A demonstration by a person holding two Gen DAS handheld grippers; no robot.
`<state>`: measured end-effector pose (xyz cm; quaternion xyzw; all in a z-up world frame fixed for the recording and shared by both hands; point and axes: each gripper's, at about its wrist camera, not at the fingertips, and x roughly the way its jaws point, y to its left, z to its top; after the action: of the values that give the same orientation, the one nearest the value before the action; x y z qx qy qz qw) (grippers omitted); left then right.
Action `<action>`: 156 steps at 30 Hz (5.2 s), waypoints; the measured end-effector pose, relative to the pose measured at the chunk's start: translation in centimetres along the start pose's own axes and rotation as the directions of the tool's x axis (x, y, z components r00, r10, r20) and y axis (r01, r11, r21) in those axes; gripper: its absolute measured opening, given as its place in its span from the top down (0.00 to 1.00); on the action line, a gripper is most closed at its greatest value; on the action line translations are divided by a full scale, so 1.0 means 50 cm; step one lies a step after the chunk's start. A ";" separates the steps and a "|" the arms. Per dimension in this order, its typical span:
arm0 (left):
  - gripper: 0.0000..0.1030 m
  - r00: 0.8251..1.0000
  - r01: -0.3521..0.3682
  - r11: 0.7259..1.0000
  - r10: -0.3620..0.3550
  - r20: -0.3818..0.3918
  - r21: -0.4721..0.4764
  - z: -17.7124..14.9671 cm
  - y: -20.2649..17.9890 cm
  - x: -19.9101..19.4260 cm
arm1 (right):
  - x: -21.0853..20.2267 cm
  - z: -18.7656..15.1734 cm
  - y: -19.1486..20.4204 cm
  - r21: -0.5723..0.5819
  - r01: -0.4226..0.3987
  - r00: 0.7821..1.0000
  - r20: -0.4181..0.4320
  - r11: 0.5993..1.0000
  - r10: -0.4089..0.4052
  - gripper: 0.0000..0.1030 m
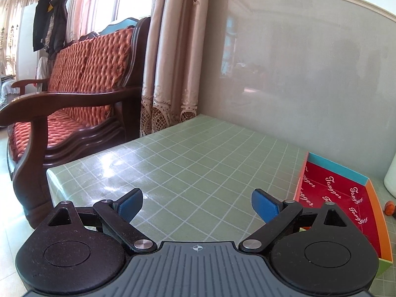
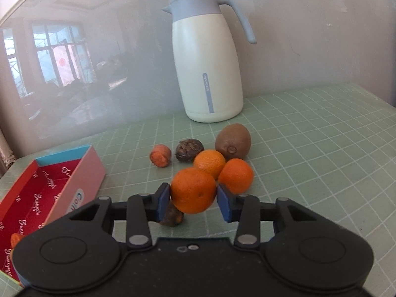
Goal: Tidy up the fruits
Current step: 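Carry the mandarin into the red box and open the right gripper, then withdraw the right tool while the left tool moves to a brown chestnut, then close the left gripper on the brown chestnut and lift it, then carry the chestnut into the red box and open the left gripper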
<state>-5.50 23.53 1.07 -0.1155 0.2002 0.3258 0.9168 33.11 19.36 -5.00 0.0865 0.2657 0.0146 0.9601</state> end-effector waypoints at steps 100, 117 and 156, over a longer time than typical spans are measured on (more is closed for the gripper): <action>0.04 0.891 0.412 0.779 -0.454 -0.027 0.473 -0.128 -0.443 -0.166 | -0.165 0.017 -0.170 -0.042 0.216 0.958 0.201 0.976 -0.203 0.02; 0.07 0.841 0.525 0.690 -0.512 -0.177 0.498 -0.183 -0.620 -0.120 | -0.219 -0.002 -0.315 0.095 0.371 0.902 0.201 0.924 -0.383 0.02; 0.70 0.841 0.537 0.735 -0.508 -0.189 0.414 -0.166 -0.630 -0.066 | -0.220 0.003 -0.281 0.064 0.293 0.932 0.205 0.954 -0.300 0.02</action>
<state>10.01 -5.08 -2.31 0.0387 0.2585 -0.0040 0.9652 23.48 4.70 -1.74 0.0620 0.1720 -0.1442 0.9725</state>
